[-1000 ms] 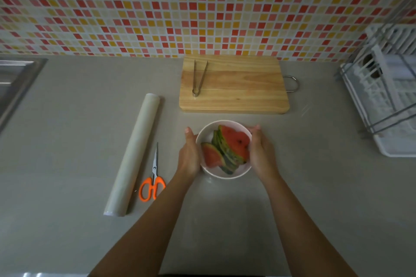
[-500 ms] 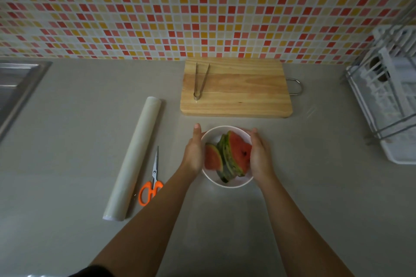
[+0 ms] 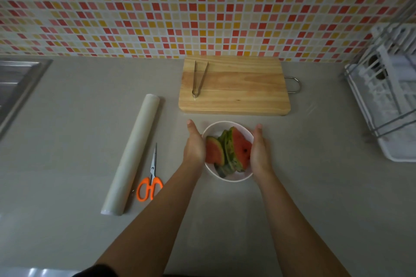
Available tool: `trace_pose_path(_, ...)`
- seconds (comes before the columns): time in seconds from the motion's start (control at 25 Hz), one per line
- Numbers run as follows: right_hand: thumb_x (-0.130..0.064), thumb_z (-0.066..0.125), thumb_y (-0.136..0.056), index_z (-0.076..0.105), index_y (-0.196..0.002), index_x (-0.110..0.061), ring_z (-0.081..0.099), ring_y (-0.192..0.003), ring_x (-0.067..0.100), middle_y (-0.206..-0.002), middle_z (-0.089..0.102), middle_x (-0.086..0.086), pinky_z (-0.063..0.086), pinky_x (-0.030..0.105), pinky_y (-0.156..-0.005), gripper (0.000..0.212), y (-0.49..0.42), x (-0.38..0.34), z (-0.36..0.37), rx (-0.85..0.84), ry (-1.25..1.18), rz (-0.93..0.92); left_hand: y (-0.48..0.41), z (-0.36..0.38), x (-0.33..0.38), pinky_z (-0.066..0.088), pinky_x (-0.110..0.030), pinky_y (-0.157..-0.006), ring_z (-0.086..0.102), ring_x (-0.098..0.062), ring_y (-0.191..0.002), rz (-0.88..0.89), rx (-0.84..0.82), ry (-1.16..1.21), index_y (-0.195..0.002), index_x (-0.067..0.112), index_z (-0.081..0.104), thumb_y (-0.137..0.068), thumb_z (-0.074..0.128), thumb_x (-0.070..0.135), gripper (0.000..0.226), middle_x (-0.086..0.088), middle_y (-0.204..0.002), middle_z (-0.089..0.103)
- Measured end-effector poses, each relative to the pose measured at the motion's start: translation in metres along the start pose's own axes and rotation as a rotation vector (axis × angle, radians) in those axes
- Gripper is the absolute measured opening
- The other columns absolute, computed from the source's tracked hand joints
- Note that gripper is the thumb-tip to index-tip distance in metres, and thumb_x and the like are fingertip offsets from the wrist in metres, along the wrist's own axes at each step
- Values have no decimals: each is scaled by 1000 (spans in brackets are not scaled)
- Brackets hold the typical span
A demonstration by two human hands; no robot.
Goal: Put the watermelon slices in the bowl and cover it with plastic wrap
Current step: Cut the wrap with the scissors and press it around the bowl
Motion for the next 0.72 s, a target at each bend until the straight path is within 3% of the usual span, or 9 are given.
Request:
trace_pose_path(0.12, -61, 20, -92, 68, -79, -21, 66, -79, 17, -85, 71, 4, 48, 27, -65, 64, 2, -5, -5, 81, 87, 14, 6, -29, 8, 29, -50, -110, 38, -36, -132, 74, 265, -308, -133, 8, 51, -83, 3, 74, 96, -22, -138, 46)
trace_pose_path(0.2, -57, 20, -94, 63, -74, -19, 63, -80, 21, -84, 68, 5, 43, 28, -68, 61, 6, -11, -9, 193, 134, -24, 11, -43, 20, 38, -48, -103, 51, -37, -118, 183, 372, -393, -116, 6, 64, -87, 1, 67, 92, -22, -122, 59)
trace_pose_path(0.32, -59, 16, -94, 62, -86, -13, 55, -84, 22, -92, 60, 7, 38, 28, -78, 65, 22, -2, -15, 305, 73, 39, 15, -57, 25, 45, -45, -96, 63, -33, -98, 268, 381, -85, -83, 9, 71, -93, 6, 60, 84, -15, -96, 71)
trace_pose_path(0.44, -66, 10, -89, 58, -118, -16, 57, -102, 21, -114, 61, 7, 45, 29, -83, 76, 25, 8, -9, 199, -58, 99, 24, -69, -6, 47, -46, -96, 65, -31, -94, 146, 324, 162, -77, 14, 67, -95, 12, 57, 72, -13, -93, 71)
trace_pose_path(0.52, -64, 7, -91, 57, -122, -25, 57, -113, 19, -128, 59, 6, 45, 31, -92, 71, 24, -8, -1, 65, -78, 1, 40, -56, -29, 50, -40, -89, 67, -26, -92, 135, 217, 166, -81, 17, 69, -95, 14, 58, 70, -11, -93, 73)
trace_pose_path(0.64, -59, 2, -93, 67, -107, -22, 65, -99, 19, -106, 71, 7, 48, 34, -91, 77, 26, -16, 8, -80, -35, -74, 48, -39, -27, 43, -35, -99, 63, -19, -105, 165, 55, 224, -106, 16, 69, -95, 14, 60, 71, -8, -109, 71)
trace_pose_path(0.72, -60, 4, -92, 70, -97, -24, 65, -98, 23, -99, 72, 5, 46, 39, -94, 75, 29, -14, -5, -4, 57, -92, 41, -41, -8, 32, -35, -109, 52, -20, -123, 204, -6, 217, -131, 12, 54, -96, 11, 59, 72, -8, -134, 58)
Point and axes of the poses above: each hand's wrist, its own y-axis away from the middle knuckle, its own z-axis out of the palm, x = y × z, the point moved 10 cm from there along -y, towards the middle knuckle
